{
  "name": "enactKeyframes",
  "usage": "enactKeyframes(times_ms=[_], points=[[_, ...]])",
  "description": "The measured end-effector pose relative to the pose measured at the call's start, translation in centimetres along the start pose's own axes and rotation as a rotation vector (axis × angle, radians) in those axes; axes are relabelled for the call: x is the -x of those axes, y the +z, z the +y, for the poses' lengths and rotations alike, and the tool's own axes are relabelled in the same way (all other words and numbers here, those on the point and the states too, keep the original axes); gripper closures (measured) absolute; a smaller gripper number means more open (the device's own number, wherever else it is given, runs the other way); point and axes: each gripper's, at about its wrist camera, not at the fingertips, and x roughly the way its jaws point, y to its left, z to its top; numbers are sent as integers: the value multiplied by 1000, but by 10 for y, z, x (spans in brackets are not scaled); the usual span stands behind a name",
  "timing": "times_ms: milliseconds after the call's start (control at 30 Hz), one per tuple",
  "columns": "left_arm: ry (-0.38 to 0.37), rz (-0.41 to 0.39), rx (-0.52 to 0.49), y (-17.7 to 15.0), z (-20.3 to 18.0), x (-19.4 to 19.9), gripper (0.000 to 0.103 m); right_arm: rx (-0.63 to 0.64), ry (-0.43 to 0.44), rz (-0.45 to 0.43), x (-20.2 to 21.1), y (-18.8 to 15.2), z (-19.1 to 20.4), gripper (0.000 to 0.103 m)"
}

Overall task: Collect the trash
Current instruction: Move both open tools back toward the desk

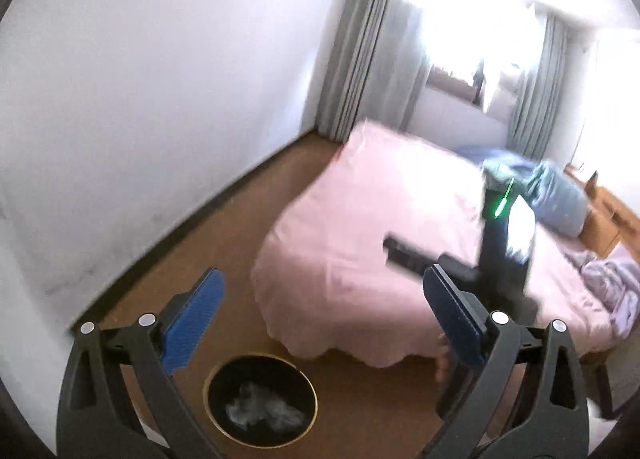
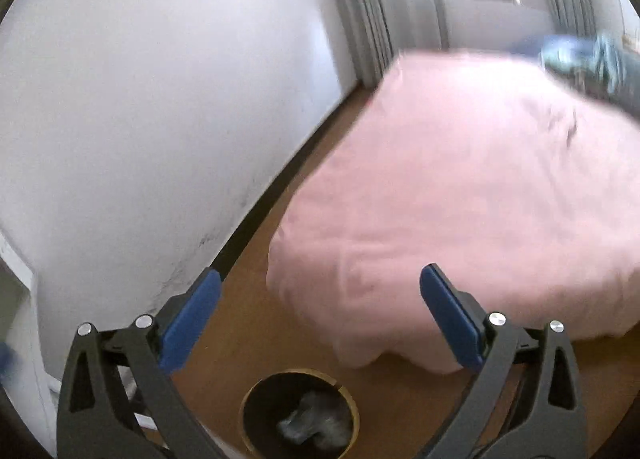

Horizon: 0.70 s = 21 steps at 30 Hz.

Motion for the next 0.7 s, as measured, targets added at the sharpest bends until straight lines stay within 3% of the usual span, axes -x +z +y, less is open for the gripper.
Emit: enactKeyframes(times_ms=[133, 233, 367, 467, 567, 700], points=[[133, -76, 68, 13, 57, 95, 6, 100, 2, 59, 5, -15, 28, 7], [348, -117, 130, -3, 113, 174, 6, 148, 28, 89, 15, -22, 60, 7], [691, -120, 287, -54, 193, 278, 6, 239, 195, 73, 46, -36, 127, 7], [852, -95, 494, -104, 246, 346, 6, 354, 294, 44, 65, -53, 190, 7], [942, -77, 607, -136, 274, 390, 6, 470, 442, 45, 85, -77, 259, 7], [971, -8, 620, -155, 297, 402, 8, 537, 699, 140, 105, -111, 346, 7]])
